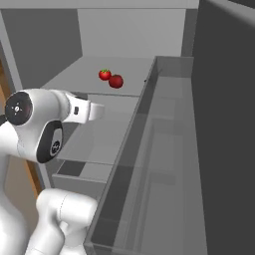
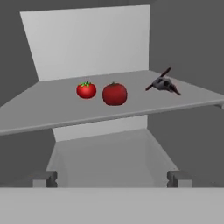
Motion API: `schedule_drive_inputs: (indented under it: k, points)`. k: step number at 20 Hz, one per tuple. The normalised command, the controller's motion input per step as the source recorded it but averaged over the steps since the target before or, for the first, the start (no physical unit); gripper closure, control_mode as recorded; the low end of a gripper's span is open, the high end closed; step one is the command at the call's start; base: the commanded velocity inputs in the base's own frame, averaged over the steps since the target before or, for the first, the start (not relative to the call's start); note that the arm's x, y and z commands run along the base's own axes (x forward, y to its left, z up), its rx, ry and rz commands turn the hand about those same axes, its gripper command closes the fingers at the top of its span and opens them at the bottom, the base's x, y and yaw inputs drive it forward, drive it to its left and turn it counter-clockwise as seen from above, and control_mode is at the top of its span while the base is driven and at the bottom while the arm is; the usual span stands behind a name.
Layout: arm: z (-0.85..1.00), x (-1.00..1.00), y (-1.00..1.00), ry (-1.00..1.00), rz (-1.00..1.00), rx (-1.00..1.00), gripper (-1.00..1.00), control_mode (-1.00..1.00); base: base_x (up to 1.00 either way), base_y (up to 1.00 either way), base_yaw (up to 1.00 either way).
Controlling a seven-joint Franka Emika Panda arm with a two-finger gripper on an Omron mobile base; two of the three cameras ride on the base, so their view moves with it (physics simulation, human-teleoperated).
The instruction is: Place one tomato and one fish in each tupperware on the nearby counter, to pack two identical lunches.
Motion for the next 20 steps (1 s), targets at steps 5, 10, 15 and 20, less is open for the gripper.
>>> schedule_drive_inputs:
  k: [5,10,15,20]
  points:
    - [0.44,0.12,0.0,0.02,-0.04,0.0,-1.0,-1.0,0.0,0.0,0.0]
    - [0.17,0.27,0.0,0.1,-0.05,0.02,-1.0,-1.0,0.0,0.0,0.0]
    - [-0.05,0.31,0.0,0.07,-0.01,0.03,-1.0,-1.0,0.0,0.0,0.0]
    - [-0.2,0.38,-0.07,0.07,0.0,0.04,-1.0,-1.0,0.0,0.0,0.0]
